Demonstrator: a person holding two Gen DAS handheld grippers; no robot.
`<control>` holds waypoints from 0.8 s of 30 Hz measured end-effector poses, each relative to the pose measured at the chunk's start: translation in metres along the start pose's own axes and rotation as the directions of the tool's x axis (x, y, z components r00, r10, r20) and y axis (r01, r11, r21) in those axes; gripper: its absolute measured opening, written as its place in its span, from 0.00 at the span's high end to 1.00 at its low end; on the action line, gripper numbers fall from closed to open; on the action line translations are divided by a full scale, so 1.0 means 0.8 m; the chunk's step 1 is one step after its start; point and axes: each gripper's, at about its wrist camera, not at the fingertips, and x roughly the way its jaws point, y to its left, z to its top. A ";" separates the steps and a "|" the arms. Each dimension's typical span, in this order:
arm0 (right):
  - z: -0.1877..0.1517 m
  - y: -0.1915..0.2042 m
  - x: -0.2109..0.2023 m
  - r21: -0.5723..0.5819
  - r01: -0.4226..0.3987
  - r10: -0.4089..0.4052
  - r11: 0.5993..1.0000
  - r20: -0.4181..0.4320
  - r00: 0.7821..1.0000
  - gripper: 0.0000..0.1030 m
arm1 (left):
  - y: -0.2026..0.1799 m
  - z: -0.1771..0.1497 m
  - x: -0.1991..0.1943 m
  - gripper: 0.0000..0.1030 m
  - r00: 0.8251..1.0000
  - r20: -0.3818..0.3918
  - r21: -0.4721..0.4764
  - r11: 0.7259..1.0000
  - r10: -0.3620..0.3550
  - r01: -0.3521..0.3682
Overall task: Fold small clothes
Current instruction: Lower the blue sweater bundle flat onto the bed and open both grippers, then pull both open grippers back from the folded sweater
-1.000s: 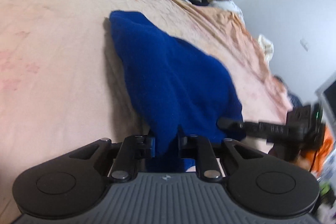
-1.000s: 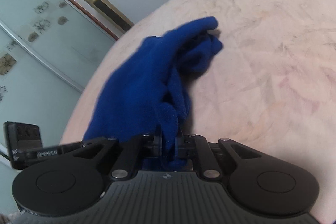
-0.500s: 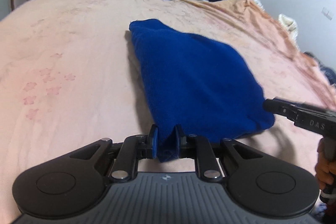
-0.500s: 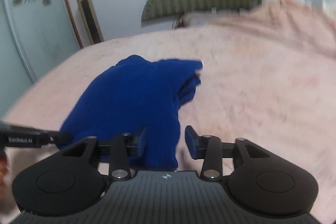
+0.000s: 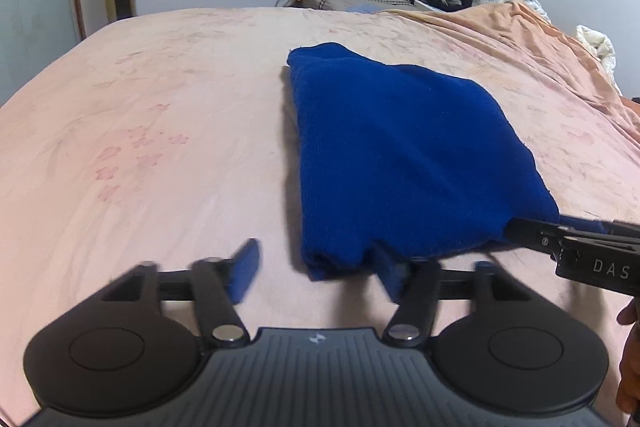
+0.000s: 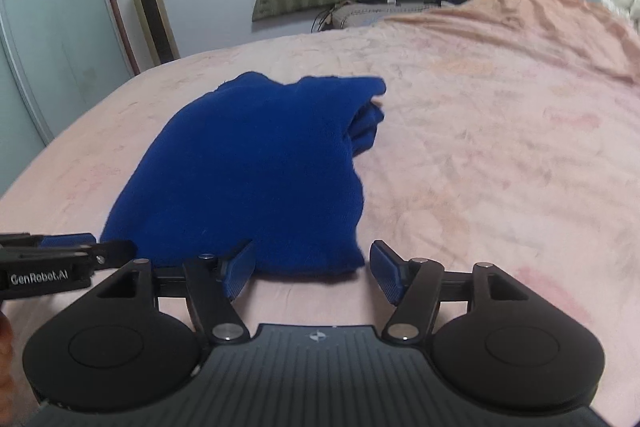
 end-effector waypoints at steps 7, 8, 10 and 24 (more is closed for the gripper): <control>-0.011 0.005 0.000 -0.003 0.008 -0.008 1.000 -0.006 1.000 0.29 | -0.007 -0.012 -0.005 0.35 1.000 -0.006 0.015 0.999 0.028 -0.028; -0.012 0.005 -0.001 -0.002 0.006 -0.006 1.000 -0.004 1.000 0.28 | -0.007 -0.013 -0.005 0.35 1.000 -0.008 0.012 1.000 0.027 -0.027; -0.014 0.005 -0.003 0.001 -0.003 0.003 1.000 0.000 1.000 0.24 | -0.007 -0.016 -0.006 0.35 1.000 -0.006 0.007 1.000 0.027 -0.027; -0.024 0.016 -0.010 -0.023 0.001 -0.001 1.000 0.000 1.000 0.11 | -0.007 -0.030 -0.016 0.28 0.998 0.015 -0.003 0.998 0.060 -0.060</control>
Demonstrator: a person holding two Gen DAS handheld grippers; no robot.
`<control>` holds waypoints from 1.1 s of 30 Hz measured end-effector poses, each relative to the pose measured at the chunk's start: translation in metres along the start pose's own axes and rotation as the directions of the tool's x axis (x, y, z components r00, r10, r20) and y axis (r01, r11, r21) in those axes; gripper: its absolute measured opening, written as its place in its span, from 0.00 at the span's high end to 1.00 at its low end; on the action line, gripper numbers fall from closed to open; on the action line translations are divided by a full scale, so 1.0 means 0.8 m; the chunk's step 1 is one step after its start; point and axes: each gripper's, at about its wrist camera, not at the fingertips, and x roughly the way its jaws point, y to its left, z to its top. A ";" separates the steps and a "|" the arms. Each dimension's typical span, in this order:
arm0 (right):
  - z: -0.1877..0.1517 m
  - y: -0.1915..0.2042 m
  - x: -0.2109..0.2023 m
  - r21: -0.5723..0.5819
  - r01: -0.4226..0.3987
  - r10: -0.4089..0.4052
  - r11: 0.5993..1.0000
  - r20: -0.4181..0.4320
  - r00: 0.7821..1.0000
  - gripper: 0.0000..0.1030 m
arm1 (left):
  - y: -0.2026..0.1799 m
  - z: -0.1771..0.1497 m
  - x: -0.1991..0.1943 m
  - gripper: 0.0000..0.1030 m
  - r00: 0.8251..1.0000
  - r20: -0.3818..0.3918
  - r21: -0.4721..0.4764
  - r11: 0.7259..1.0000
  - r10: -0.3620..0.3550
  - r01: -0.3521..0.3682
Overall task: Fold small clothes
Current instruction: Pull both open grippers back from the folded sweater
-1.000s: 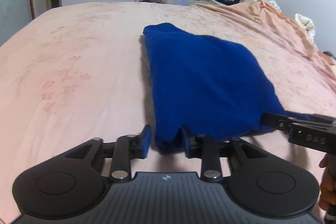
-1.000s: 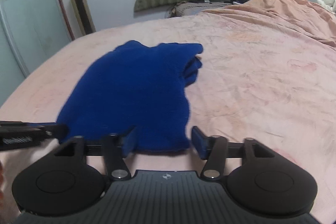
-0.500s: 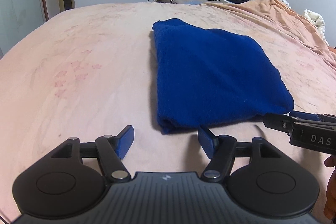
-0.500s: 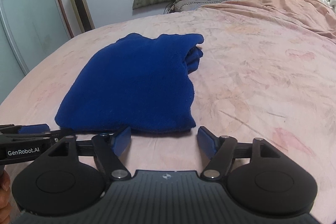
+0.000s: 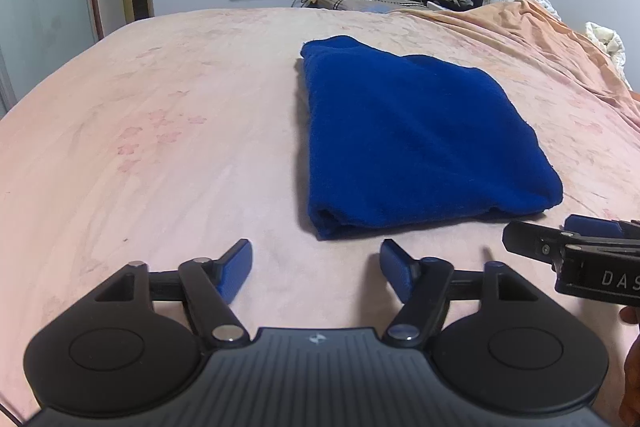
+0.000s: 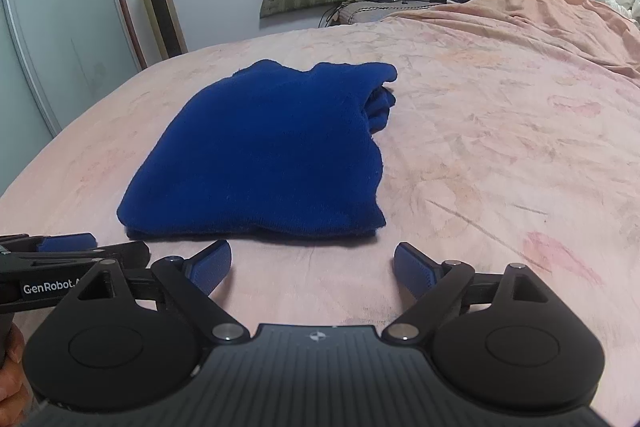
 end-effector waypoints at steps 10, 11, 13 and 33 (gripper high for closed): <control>-0.003 0.002 -0.002 0.002 0.001 -0.001 1.000 -0.006 1.000 0.07 | 0.004 -0.004 -0.001 0.27 1.000 0.010 -0.011 1.000 0.017 -0.017; -0.003 0.002 -0.001 0.002 0.001 -0.001 1.000 -0.006 1.000 0.07 | 0.004 -0.004 0.000 0.26 1.000 0.011 -0.010 1.000 0.018 -0.018; -0.003 0.002 -0.001 0.003 0.000 0.000 1.000 -0.007 1.000 0.06 | 0.003 -0.004 0.000 0.26 1.000 0.010 -0.009 1.000 0.019 -0.018; -0.009 0.011 -0.004 -0.079 0.067 -0.067 0.995 0.001 0.998 0.06 | 0.012 -0.012 0.004 0.17 0.998 0.026 -0.052 0.997 0.051 -0.049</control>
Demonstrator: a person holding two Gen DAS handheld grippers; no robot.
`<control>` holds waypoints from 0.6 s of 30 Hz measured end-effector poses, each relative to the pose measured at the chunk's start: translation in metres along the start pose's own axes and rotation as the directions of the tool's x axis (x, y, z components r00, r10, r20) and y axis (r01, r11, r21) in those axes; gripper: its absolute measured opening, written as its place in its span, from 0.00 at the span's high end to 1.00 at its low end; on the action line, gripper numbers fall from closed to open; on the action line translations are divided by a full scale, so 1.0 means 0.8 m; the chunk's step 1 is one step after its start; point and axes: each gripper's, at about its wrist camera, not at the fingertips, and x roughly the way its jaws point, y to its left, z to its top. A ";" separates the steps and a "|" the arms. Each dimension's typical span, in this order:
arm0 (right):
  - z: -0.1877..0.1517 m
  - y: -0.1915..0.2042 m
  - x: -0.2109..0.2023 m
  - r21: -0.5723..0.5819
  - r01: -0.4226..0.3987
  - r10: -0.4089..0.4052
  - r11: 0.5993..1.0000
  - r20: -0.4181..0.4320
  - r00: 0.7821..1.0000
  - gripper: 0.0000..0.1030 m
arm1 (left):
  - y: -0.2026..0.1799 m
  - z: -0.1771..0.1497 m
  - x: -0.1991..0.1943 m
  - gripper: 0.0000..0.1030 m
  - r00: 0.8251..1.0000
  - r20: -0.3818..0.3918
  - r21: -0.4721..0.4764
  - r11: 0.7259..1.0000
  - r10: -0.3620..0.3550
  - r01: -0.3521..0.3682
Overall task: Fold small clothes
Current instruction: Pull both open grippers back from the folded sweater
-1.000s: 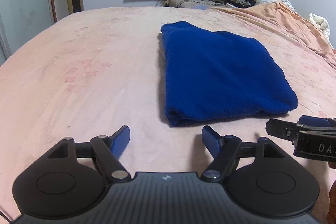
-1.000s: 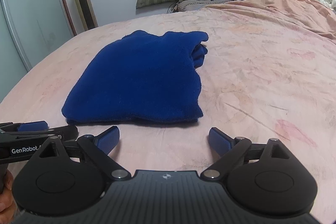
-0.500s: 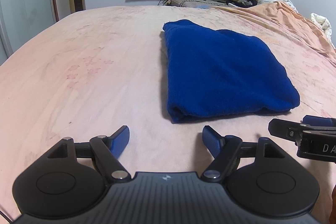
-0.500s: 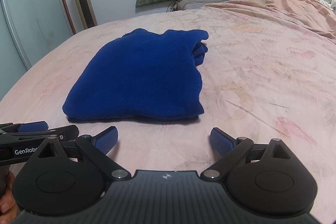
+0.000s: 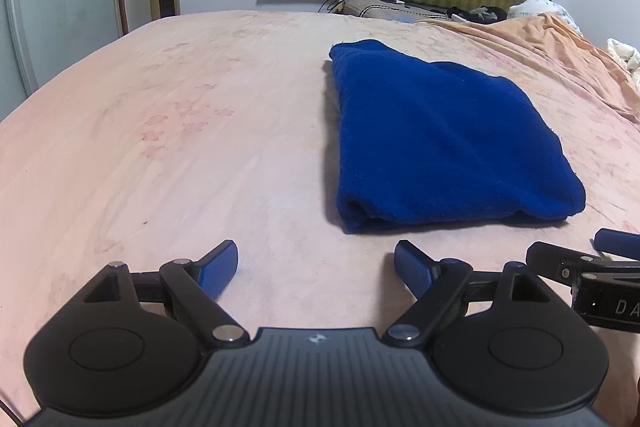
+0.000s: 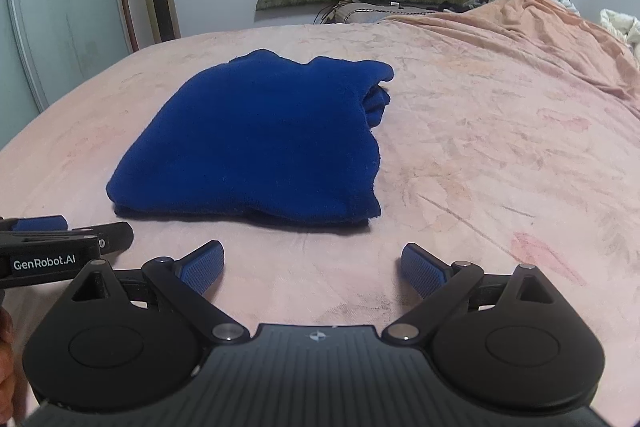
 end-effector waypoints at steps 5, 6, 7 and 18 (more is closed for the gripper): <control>0.000 0.001 0.001 -0.008 -0.001 0.001 1.000 -0.001 1.000 0.06 | -0.001 -0.004 0.001 0.15 1.000 0.005 0.015 1.000 0.006 -0.006; 0.000 0.001 0.001 -0.008 -0.001 0.001 1.000 -0.001 1.000 0.06 | -0.002 -0.004 0.002 0.14 1.000 0.003 0.022 1.000 0.009 -0.009; 0.000 0.001 0.001 -0.008 -0.001 0.001 1.000 -0.001 1.000 0.06 | -0.003 -0.004 0.002 0.12 1.000 0.001 0.029 1.000 0.010 -0.010; -0.003 0.005 0.003 -0.032 0.008 -0.008 0.999 0.001 1.000 0.06 | -0.005 -0.010 0.006 0.00 0.999 0.003 0.043 0.998 0.036 -0.036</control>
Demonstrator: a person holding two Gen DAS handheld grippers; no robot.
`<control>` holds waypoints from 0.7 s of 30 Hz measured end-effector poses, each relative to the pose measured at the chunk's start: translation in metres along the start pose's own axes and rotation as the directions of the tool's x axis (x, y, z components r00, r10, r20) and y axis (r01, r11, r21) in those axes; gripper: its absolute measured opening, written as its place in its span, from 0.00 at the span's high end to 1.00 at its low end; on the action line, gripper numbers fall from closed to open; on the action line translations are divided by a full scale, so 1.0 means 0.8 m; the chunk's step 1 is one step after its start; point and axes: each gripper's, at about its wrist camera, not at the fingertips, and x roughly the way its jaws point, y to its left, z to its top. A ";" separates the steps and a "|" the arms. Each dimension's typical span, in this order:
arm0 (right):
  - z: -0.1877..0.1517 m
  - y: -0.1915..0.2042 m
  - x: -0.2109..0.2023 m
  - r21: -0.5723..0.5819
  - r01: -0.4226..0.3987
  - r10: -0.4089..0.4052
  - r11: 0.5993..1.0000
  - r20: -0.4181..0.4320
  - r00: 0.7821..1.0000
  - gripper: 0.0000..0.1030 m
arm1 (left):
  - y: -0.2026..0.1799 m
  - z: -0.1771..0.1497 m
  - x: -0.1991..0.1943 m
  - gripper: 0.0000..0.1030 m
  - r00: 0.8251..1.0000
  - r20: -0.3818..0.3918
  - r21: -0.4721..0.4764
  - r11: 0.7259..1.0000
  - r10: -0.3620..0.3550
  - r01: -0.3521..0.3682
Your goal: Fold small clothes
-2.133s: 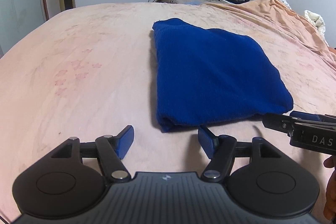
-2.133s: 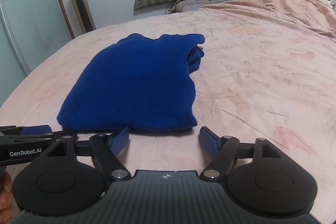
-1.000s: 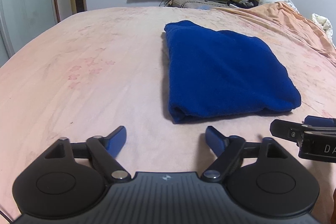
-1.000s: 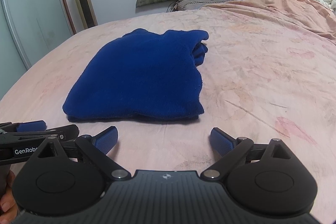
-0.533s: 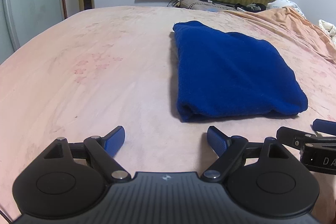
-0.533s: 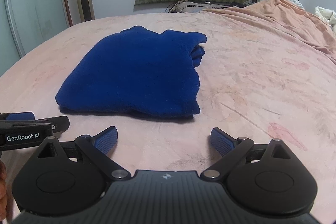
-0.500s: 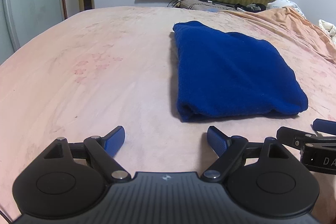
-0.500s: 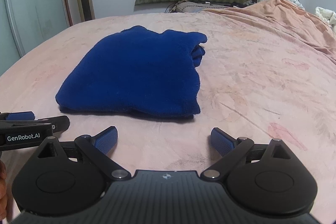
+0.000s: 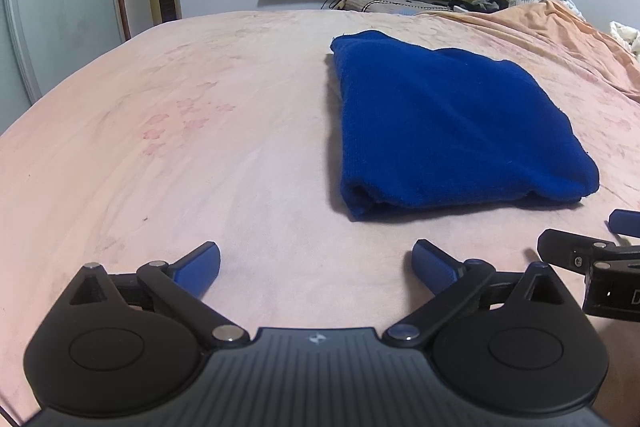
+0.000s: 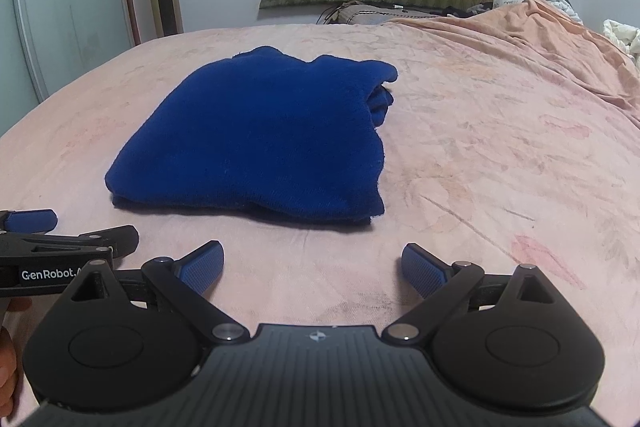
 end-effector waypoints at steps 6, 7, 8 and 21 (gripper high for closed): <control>-0.001 0.001 0.000 0.000 -0.002 0.002 1.000 0.001 1.000 0.06 | 0.000 -0.001 0.000 0.00 1.000 0.006 0.000 1.000 0.001 -0.001; -0.001 0.001 0.000 -0.001 -0.001 0.001 1.000 0.001 1.000 0.06 | 0.000 -0.002 0.000 0.00 1.000 0.006 -0.001 1.000 0.001 -0.001; -0.001 0.001 0.000 -0.001 0.000 0.000 1.000 0.002 1.000 0.06 | 0.001 -0.002 0.000 0.00 1.000 0.008 -0.001 1.000 0.001 -0.001; -0.006 -0.005 0.003 -0.018 0.024 -0.024 1.000 0.005 1.000 0.05 | -0.001 -0.003 0.001 0.00 1.000 0.015 0.008 1.000 0.008 -0.008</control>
